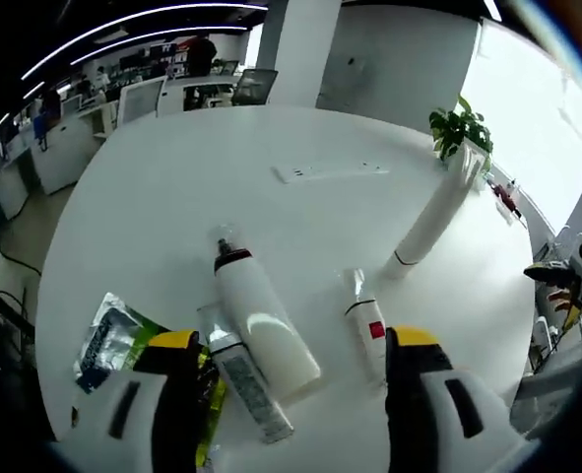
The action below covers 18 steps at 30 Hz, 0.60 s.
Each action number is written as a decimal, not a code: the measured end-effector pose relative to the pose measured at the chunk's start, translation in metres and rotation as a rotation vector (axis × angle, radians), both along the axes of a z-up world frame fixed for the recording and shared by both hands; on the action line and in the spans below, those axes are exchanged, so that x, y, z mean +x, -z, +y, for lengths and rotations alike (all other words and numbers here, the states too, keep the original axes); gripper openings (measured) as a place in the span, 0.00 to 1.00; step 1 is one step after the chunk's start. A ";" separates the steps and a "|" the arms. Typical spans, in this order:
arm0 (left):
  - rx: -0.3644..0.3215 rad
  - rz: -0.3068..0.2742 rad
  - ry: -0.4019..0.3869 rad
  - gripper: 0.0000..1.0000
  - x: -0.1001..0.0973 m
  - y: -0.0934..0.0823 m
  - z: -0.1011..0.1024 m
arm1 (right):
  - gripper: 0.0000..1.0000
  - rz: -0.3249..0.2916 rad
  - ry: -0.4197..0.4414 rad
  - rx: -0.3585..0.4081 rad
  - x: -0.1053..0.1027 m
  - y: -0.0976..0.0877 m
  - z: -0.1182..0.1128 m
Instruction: Arrange the skincare products in the storage area until every visible bottle or jar stands upright without overlapping.
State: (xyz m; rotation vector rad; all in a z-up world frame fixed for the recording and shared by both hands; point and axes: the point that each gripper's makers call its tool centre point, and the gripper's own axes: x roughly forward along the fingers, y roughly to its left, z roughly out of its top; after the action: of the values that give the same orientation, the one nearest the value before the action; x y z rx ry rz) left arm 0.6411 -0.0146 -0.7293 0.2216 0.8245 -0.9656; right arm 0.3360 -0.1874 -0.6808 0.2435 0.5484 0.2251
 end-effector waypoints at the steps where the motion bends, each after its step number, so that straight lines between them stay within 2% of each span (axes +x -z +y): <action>1: -0.003 0.004 -0.004 0.72 0.002 0.000 -0.001 | 0.92 0.000 0.002 0.001 0.000 0.000 0.000; 7: -0.014 0.014 -0.018 0.68 0.015 0.004 -0.011 | 0.91 0.007 0.006 0.006 0.002 0.004 -0.001; 18: 0.025 0.025 -0.026 0.64 0.037 0.014 -0.022 | 0.91 0.010 0.002 0.015 0.006 0.004 -0.002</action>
State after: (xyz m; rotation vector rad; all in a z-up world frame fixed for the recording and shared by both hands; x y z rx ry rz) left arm 0.6782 -0.0364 -0.7436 0.2206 0.8606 -0.9361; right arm 0.3423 -0.1895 -0.6851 0.2597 0.5564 0.2266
